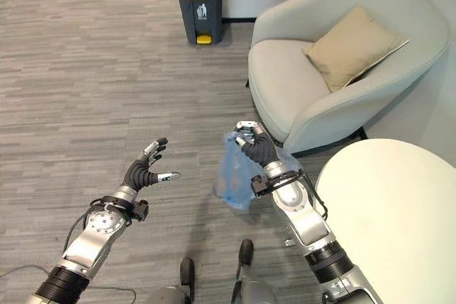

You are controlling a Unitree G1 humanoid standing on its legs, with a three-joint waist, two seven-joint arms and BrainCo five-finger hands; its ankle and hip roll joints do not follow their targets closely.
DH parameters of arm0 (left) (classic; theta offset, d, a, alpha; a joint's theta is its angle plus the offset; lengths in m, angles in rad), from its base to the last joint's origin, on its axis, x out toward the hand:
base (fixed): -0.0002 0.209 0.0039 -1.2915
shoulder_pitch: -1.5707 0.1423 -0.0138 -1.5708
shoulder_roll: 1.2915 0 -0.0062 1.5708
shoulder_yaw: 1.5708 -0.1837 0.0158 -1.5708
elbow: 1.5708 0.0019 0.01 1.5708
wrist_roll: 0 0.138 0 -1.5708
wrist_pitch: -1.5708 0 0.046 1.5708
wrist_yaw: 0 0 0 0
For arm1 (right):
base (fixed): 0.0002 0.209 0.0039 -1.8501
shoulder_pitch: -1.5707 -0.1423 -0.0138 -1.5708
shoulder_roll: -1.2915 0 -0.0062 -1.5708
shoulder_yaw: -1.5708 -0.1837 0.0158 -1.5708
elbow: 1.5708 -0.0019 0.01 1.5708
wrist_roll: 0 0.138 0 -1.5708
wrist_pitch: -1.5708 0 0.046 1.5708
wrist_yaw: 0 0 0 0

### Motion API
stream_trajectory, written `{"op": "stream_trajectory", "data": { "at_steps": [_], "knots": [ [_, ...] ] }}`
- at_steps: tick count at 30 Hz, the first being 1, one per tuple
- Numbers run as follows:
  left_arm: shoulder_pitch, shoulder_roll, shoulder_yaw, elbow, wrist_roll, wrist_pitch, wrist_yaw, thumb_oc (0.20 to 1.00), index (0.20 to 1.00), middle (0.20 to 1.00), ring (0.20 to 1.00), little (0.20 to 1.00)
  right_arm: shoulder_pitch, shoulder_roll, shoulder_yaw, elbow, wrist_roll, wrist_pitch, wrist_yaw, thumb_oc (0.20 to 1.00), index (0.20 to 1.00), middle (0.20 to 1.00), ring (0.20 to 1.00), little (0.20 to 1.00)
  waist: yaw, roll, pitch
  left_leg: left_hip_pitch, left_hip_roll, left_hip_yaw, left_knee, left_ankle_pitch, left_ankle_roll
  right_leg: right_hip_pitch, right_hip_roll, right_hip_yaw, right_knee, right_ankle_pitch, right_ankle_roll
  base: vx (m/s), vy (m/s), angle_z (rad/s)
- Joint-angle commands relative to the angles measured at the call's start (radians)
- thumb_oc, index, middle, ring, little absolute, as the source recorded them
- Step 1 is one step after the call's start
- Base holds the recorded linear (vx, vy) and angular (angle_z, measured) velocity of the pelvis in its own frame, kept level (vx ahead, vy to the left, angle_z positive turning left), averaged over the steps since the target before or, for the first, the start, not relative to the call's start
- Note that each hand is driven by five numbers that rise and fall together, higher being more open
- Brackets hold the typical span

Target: Gather garbage on tea table into small bin, then transfer packed bag to large trash can.

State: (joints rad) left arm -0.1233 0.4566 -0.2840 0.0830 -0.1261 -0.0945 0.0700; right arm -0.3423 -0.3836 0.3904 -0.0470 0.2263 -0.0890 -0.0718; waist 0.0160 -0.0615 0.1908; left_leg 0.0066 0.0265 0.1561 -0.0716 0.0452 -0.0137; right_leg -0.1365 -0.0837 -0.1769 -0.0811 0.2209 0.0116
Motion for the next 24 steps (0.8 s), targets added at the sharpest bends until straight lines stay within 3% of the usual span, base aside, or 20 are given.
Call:
{"op": "stream_trajectory", "data": {
  "at_steps": [1, 16, 20, 21, 22, 24],
  "knots": [
    [-0.036, 0.014, -0.052, 0.015, 0.055, -0.057, -0.021, 1.000, 1.000, 1.000, 1.000, 1.000, -0.090, 0.057, 0.000, -0.045, 0.078, -0.083, 0.021, 0.200, 0.200, 0.200, 0.200, 0.200, 0.003, -0.010, -0.075, -0.038, 0.024, -0.022, 0.020, -0.052, -0.045, 0.093, 0.003, 0.016, 0.056, -0.219, 0.088, 0.09, 0.068, -0.15],
    [-0.235, -0.047, -0.213, 0.206, 0.157, -0.006, 0.008, 1.000, 1.000, 1.000, 1.000, 1.000, -0.309, 0.189, 0.160, -0.009, 0.178, -0.070, 0.035, 0.200, 0.200, 0.200, 0.200, 0.200, -0.001, -0.026, -0.112, 0.012, 0.015, -0.004, -0.014, -0.056, -0.036, 0.120, 0.001, 0.037, 0.040, -0.204, 0.101, 0.02, 0.024, -0.03],
    [-0.271, -0.120, -0.273, 0.290, 0.180, 0.018, 0.031, 1.000, 1.000, 1.000, 1.000, 1.000, -0.363, 0.254, 0.206, 0.000, 0.214, -0.073, 0.020, 0.200, 0.200, 0.200, 0.200, 0.200, 0.009, -0.039, -0.112, 0.010, 0.016, -0.006, -0.012, -0.057, -0.033, 0.117, -0.002, 0.034, 0.043, -0.200, 0.102, -0.01, 0.003, 0.00],
    [-0.278, -0.136, -0.288, 0.303, 0.176, 0.022, 0.030, 0.636, 0.636, 0.636, 0.636, 0.636, -0.369, 0.268, 0.215, 0.000, 0.220, -0.074, 0.019, 0.200, 0.200, 0.200, 0.200, 0.200, 0.010, -0.041, -0.112, 0.010, 0.016, -0.005, -0.011, -0.058, -0.033, 0.117, -0.003, 0.034, 0.043, -0.199, 0.102, 0.00, 0.000, 0.00],
    [-0.291, -0.153, -0.299, 0.311, 0.170, 0.022, 0.032, 0.200, 0.200, 0.200, 0.200, 0.200, -0.377, 0.282, 0.227, 0.005, 0.232, -0.078, 0.018, 0.200, 0.200, 0.200, 0.200, 0.200, 0.010, -0.043, -0.113, 0.009, 0.016, -0.005, -0.011, -0.057, -0.032, 0.116, -0.003, 0.036, 0.043, -0.198, 0.103, 0.00, 0.000, 0.00],
    [-0.333, -0.196, -0.320, 0.305, 0.121, 0.007, 0.047, 0.200, 0.200, 0.200, 0.200, 0.200, -0.383, 0.298, 0.249, 0.009, 0.237, -0.084, 0.010, 0.200, 0.200, 0.200, 0.200, 0.200, 0.006, -0.048, -0.115, 0.009, 0.016, -0.004, -0.010, -0.057, -0.031, 0.114, -0.006, 0.035, 0.043, -0.194, 0.103, -0.02, 0.001, 0.00]
  ]
}}
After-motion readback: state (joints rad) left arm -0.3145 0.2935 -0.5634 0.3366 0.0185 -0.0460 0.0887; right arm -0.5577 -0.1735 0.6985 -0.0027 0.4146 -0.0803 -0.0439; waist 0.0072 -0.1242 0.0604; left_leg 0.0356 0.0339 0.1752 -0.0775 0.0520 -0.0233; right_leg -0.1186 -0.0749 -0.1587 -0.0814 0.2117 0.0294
